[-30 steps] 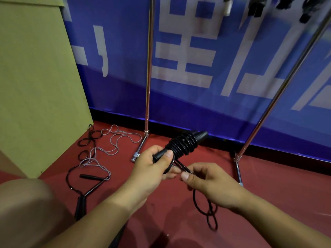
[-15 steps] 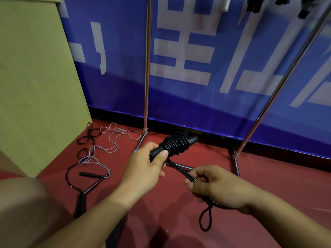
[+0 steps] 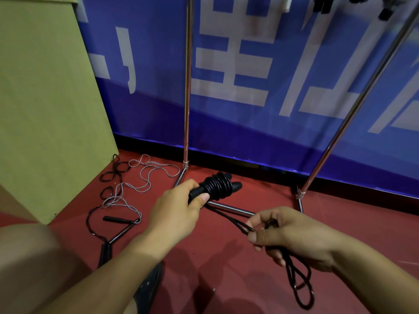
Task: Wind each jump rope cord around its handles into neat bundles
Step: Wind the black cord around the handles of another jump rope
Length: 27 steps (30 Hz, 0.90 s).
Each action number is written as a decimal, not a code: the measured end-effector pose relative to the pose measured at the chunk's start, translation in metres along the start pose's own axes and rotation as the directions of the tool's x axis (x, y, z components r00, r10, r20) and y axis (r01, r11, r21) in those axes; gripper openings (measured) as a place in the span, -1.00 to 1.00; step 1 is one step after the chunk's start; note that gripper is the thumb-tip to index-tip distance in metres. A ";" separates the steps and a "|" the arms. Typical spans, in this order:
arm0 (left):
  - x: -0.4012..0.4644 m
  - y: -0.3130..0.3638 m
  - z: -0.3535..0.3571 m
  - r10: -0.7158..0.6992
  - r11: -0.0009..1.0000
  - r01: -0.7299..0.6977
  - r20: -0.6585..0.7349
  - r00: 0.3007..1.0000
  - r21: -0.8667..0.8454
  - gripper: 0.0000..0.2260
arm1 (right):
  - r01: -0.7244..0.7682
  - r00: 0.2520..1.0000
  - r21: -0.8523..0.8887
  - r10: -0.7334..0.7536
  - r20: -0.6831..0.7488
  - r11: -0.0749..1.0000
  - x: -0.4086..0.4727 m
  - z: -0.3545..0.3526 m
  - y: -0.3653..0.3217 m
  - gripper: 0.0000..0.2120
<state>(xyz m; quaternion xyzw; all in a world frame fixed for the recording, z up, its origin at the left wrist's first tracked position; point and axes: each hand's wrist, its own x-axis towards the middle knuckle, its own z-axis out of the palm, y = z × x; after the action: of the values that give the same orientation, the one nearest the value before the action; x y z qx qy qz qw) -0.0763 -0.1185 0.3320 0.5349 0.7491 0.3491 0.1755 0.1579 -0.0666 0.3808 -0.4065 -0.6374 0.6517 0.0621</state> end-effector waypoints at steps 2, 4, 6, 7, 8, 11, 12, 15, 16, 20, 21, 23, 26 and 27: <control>-0.001 0.000 0.002 0.003 0.996 -0.006 0.039 0.999 0.092 -0.87 | 0.061 0.998 0.041 -0.060 -0.025 0.997 -0.002 0.001 -0.002 -0.76; -0.001 0.001 0.004 0.002 0.992 -0.017 0.112 0.994 0.127 -0.86 | 0.138 0.986 0.047 -0.133 -0.097 0.989 -0.001 0.002 -0.006 -0.82; -0.002 0.005 0.007 0.030 0.994 -0.052 0.210 0.977 0.100 -0.88 | 0.201 0.963 0.032 -0.192 -0.191 0.979 0.002 0.003 -0.011 -0.90; -0.003 0.007 0.009 0.058 0.993 -0.081 0.255 0.965 0.083 -0.90 | 0.228 0.947 0.025 -0.216 -0.237 0.973 0.003 0.002 -0.013 -0.94; -0.004 0.008 0.010 0.089 0.990 -0.116 0.293 0.952 0.077 -0.91 | 0.253 0.930 0.024 -0.237 -0.281 0.967 0.005 0.002 -0.014 -0.96; -0.009 0.012 0.012 0.176 0.968 -0.230 0.384 0.906 0.098 -0.91 | 0.294 0.875 -0.009 -0.273 -0.400 0.956 0.012 -0.001 -0.015 -0.92; -0.011 0.013 0.013 0.199 0.960 -0.261 0.412 0.889 0.099 -0.91 | 0.297 0.857 -0.042 -0.286 -0.429 0.954 0.014 -0.002 -0.014 -0.90; -0.016 0.017 0.015 0.257 0.949 -0.314 0.494 0.831 0.033 -0.89 | 0.261 0.809 -0.214 -0.334 -0.483 0.942 0.020 -0.005 -0.009 -0.87; -0.017 0.019 0.015 0.272 0.947 -0.321 0.515 0.813 0.007 -0.88 | 0.241 0.797 -0.282 -0.355 -0.489 0.929 0.022 -0.007 -0.008 -0.86; -0.019 0.023 0.009 0.304 0.944 -0.322 0.559 0.772 -0.069 -0.88 | 0.173 0.770 -0.478 -0.421 -0.480 0.861 0.025 -0.012 -0.004 -0.85; -0.020 0.023 0.008 0.307 0.944 -0.319 0.566 0.765 -0.081 -0.89 | 0.150 0.763 -0.522 -0.434 -0.478 0.840 0.026 -0.013 -0.003 -0.84; -0.021 0.024 0.006 0.314 0.944 -0.313 0.574 0.756 -0.104 -0.89 | 0.106 0.751 -0.613 -0.467 -0.467 0.783 0.026 -0.014 -0.002 -0.84; -0.023 0.025 0.006 0.332 0.940 -0.319 0.564 0.756 -0.125 -0.90 | 0.077 0.748 -0.668 -0.486 -0.452 0.740 0.026 -0.015 0.001 -0.83; -0.024 0.025 0.006 0.335 0.939 -0.319 0.557 0.760 -0.129 -0.90 | 0.071 0.753 -0.674 -0.483 -0.447 0.735 0.026 -0.016 0.002 -0.83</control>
<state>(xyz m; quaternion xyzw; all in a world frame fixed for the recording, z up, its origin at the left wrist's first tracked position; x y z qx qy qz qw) -0.0470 -0.1339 0.3425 0.7346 0.5523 0.2078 0.3350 0.1514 -0.0384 0.3693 -0.4809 -0.8173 0.2248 0.2241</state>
